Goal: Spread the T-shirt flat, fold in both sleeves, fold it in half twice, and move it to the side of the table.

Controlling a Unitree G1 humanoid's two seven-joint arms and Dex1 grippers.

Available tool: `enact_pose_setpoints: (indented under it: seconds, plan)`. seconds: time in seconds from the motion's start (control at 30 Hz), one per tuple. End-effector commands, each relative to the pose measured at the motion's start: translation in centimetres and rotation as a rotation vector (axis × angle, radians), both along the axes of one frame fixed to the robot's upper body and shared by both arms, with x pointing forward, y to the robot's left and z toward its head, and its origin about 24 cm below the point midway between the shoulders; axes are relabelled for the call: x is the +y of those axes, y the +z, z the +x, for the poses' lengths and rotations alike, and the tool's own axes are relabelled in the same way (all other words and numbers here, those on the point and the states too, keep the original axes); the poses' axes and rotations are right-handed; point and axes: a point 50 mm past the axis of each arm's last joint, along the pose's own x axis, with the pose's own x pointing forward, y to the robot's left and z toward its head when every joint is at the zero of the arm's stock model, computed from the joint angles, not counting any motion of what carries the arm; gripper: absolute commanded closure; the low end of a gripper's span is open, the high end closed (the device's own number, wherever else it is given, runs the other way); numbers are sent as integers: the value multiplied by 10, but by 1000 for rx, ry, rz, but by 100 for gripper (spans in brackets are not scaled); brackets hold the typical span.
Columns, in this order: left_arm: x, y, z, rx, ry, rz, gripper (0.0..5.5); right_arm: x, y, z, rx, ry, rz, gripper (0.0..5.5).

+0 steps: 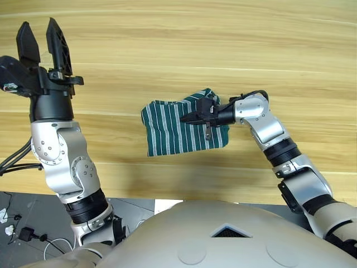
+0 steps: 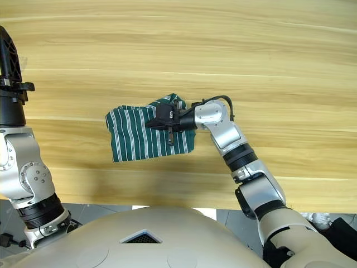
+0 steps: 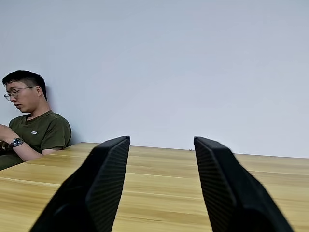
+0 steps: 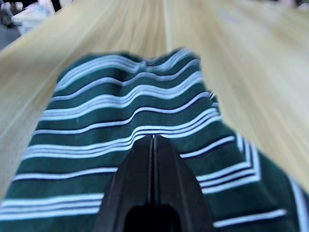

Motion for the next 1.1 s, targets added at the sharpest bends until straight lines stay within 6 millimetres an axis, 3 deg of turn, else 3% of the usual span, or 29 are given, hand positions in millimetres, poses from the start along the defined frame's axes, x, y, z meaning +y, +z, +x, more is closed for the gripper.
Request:
enact_pose_setpoints:
  seconds: [0.03,0.17,0.27,0.37,0.53,0.63,0.8,0.97,1.1]
  plan:
    - [-6,-3,1,13,-7,8,305,-16,-25,30,-7,-70,-330,547]
    - [-9,-2,-2,18,-25,39,305,-80,-31,57,-3,-315,-541,547]
    - [-4,-5,-5,24,9,30,305,-157,-21,66,1,-669,-580,547]
    - [-4,-8,-9,34,23,19,305,-222,-26,47,48,-956,-616,547]
    - [-5,-16,-15,83,11,42,305,-285,-54,-12,177,-1350,-631,547]
    - [-6,-20,-16,91,13,30,305,-293,-61,-26,194,-1502,-567,547]
    - [-17,-29,-10,107,-21,9,305,-284,-61,-19,164,-1561,-431,547]
    - [-27,-39,-8,119,-37,-6,305,-290,-49,-9,89,-1713,-331,547]
    - [-29,-42,-5,118,-42,7,305,-302,-24,7,29,-1853,-163,547]
